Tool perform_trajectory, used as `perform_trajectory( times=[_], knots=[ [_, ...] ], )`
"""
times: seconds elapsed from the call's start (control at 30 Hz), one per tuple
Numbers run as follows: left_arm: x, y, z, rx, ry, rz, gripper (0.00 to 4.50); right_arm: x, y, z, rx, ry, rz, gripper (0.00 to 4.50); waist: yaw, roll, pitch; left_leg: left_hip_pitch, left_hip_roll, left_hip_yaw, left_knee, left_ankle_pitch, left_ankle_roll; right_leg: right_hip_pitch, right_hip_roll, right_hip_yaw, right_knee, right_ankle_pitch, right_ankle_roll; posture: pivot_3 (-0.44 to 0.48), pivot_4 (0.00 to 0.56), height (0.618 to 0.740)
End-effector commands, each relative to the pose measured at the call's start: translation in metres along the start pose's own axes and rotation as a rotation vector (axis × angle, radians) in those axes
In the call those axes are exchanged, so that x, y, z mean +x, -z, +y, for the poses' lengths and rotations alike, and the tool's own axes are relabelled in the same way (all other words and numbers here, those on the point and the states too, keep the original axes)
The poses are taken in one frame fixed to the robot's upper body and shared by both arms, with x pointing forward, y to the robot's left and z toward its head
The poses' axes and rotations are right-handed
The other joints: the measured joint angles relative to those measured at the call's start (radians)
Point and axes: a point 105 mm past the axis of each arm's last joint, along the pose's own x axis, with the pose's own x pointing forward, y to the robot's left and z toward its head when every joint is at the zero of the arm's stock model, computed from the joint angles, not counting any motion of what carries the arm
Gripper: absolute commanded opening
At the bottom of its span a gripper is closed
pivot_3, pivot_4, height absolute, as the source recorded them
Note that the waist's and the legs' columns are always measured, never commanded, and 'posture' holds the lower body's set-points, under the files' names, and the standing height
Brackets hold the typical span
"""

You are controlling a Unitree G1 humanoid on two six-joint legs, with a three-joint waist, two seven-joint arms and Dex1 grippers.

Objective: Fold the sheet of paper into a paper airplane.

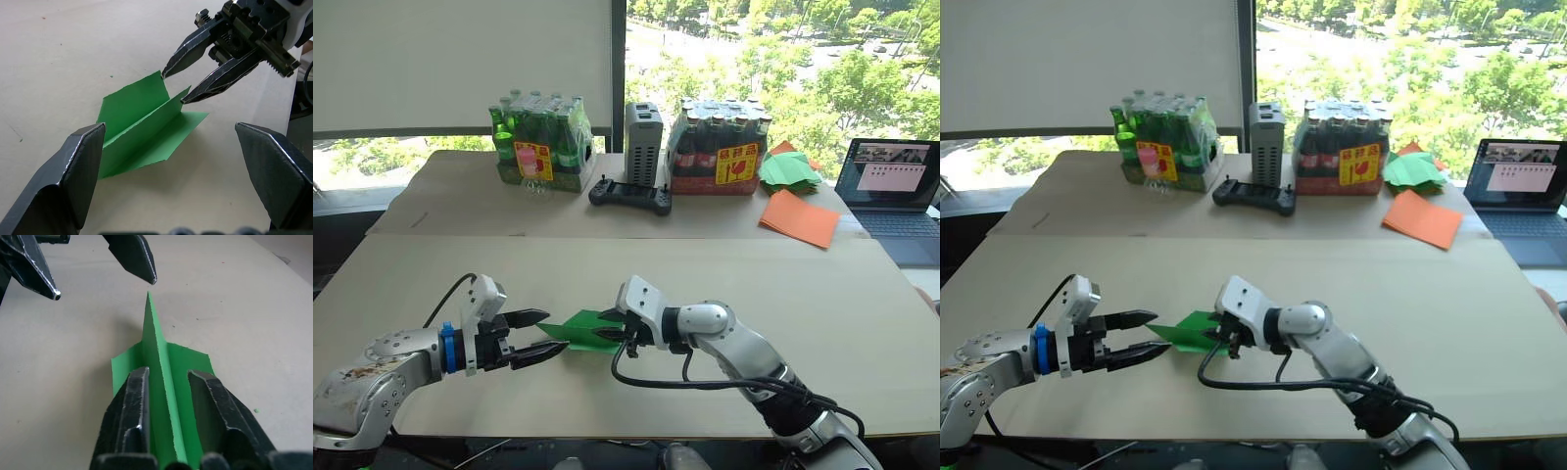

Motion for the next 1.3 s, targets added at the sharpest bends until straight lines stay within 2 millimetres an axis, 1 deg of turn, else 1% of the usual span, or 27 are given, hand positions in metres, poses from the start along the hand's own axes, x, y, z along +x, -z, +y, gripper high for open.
perform_trajectory(
  times=[0.03, 0.27, 0.53, 0.77, 0.87, 0.9, 1.1, 1.17, 1.23, 1.3],
  knots=[
    [-0.001, -0.009, -0.005, 0.034, 0.008, -0.006, 4.50, -0.001, -0.005, -0.002, -0.053, 0.010, -0.022, 0.89, 0.002, 0.000, 0.000, 0.000, 0.000, 0.000, 0.000, 0.000, 0.000, 0.000, 0.000, 0.000, 0.000, 0.000, 0.000, 0.000, 0.150, 0.740],
    [-0.002, -0.008, -0.008, 0.028, 0.019, 0.000, 4.50, 0.002, 0.002, 0.000, -0.069, 0.005, 0.002, 0.89, 0.001, 0.000, 0.000, 0.000, 0.000, 0.000, 0.000, 0.000, 0.000, 0.000, 0.000, 0.000, 0.000, 0.000, 0.000, 0.000, 0.150, 0.740],
    [0.000, -0.002, -0.013, 0.024, 0.034, 0.011, 4.50, 0.008, 0.012, 0.002, -0.065, -0.008, 0.035, 0.89, 0.001, 0.000, 0.000, 0.000, 0.000, 0.000, 0.000, 0.000, 0.000, 0.000, 0.000, 0.000, 0.000, 0.000, 0.000, 0.000, 0.150, 0.740],
    [0.000, 0.002, -0.013, 0.020, 0.030, 0.008, 4.50, 0.008, 0.011, -0.002, -0.044, -0.002, 0.024, 0.89, 0.001, 0.000, 0.000, 0.000, 0.000, 0.000, 0.000, 0.000, 0.000, 0.000, 0.000, 0.000, 0.000, 0.000, 0.000, 0.000, 0.150, 0.740],
    [-0.001, 0.004, -0.013, 0.020, 0.028, 0.009, 4.50, 0.008, 0.011, 0.000, -0.039, -0.003, 0.022, 0.10, 0.001, 0.000, 0.000, 0.000, 0.000, 0.000, 0.000, 0.000, 0.000, 0.000, 0.000, 0.000, 0.000, 0.000, 0.000, 0.000, 0.150, 0.740],
    [-0.001, 0.004, -0.012, 0.020, 0.026, 0.008, 4.50, 0.008, 0.011, 0.000, -0.037, -0.003, 0.023, 0.04, 0.001, 0.000, 0.000, 0.000, 0.000, 0.000, 0.000, 0.000, 0.000, 0.000, 0.000, 0.000, 0.000, 0.000, 0.000, 0.000, 0.150, 0.740],
    [0.000, 0.003, -0.012, 0.033, 0.031, -0.005, 4.50, 0.005, 0.010, -0.002, -0.023, 0.025, 0.017, 0.04, 0.001, 0.000, 0.000, 0.000, 0.000, 0.000, 0.000, 0.000, 0.000, 0.000, 0.000, 0.000, 0.000, 0.000, 0.000, 0.000, 0.150, 0.740],
    [0.003, -0.004, -0.016, 0.057, 0.041, -0.023, 4.50, -0.003, 0.006, -0.007, 0.010, 0.069, -0.013, 0.04, 0.002, 0.000, 0.000, 0.000, 0.000, 0.000, 0.000, 0.000, 0.000, 0.000, 0.000, 0.000, 0.000, 0.000, 0.000, 0.000, 0.150, 0.740],
    [0.007, -0.016, -0.021, 0.084, 0.050, -0.067, 4.50, -0.022, -0.004, -0.023, 0.085, 0.180, -0.072, 0.04, 0.006, 0.000, 0.000, 0.000, 0.000, 0.000, 0.000, 0.000, 0.000, 0.000, 0.000, 0.000, 0.000, 0.000, 0.000, 0.000, 0.150, 0.740],
    [0.010, -0.024, -0.025, 0.110, 0.049, -0.089, 4.50, -0.040, -0.008, -0.037, 0.122, 0.285, -0.092, 0.04, 0.010, 0.000, 0.000, -0.001, 0.000, 0.000, 0.000, 0.000, 0.000, 0.000, -0.001, 0.000, 0.000, 0.000, 0.000, 0.000, 0.150, 0.740]
  ],
)
